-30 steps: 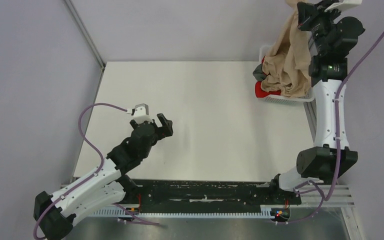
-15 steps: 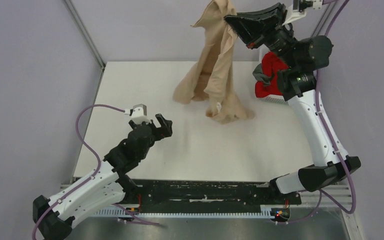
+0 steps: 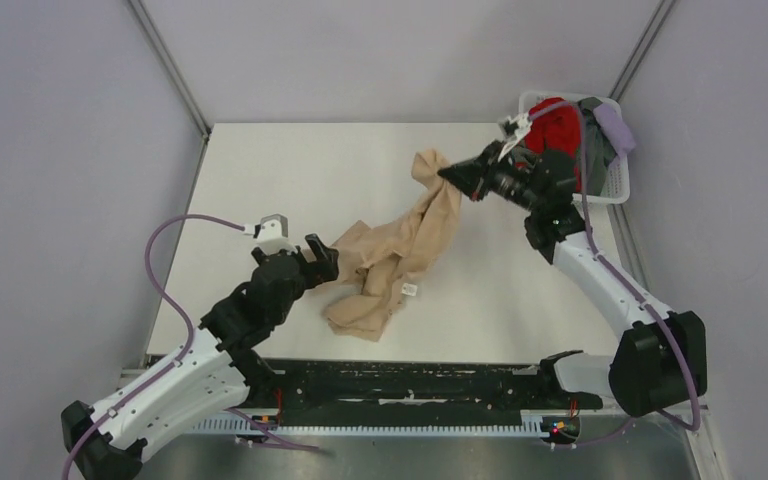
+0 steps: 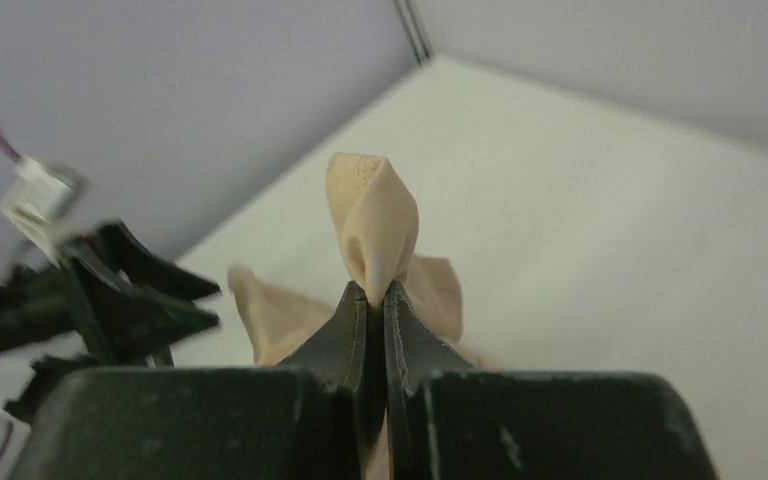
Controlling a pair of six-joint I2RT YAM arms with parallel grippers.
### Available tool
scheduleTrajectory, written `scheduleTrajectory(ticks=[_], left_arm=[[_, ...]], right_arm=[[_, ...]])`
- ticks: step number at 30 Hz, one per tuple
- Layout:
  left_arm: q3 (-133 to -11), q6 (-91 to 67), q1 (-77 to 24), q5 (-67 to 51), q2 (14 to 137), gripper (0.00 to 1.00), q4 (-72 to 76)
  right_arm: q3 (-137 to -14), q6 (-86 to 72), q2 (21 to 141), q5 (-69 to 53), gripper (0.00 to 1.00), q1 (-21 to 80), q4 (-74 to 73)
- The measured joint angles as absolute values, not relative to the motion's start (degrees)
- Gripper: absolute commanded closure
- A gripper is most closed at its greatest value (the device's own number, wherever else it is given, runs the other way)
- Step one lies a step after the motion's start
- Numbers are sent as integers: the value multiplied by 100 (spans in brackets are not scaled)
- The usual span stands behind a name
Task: Fold and stack the t-shirts
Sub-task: Move the tshirt to the center of the board
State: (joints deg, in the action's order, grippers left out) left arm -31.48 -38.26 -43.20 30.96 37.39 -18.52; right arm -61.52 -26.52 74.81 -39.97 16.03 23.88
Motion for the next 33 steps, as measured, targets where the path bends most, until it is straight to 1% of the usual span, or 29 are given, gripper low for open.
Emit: scheduleTrajectory(ticks=[2,5,7,9,13,18,25,29,33], left_arm=[[-3148,-3894,-4320,3098,3741,0,-1951],[-3118,-4038,-4320,3098,3778,0,-2126],[-3059,-4147,-4320,3098,3826,0,-2215],[-2987,-4292,-4320,3098,3909,0,-2403],[-2856,-4582,-4318,3094,4010,0,-2700],[-2561,-4777,-4158,2912,4139,0,-2668],[-2534,-4770,-2888,1579,5339,0,-2091],[-2641,-4737,-2707,1024,5909,0,-2005],[-2694,-4737,-2707,991,5942,0,-2088]], right_arm=[[-5148,-2204,7288,-3728,98,1559,2123],[-3830,-1728,7218,-3094,99,1577,1804],[-3173,-1481,7312,-2646,100,1579,1559],[-2864,-1280,7476,-2346,100,1579,1356],[-2606,-1035,7679,-1855,100,1579,1240],[-2390,-974,7533,-1476,100,1590,1459],[-2073,-950,7039,-1267,100,1590,1586],[-2014,-937,6930,-1210,100,1590,1610],[-1999,-932,6908,-1168,100,1590,1621]])
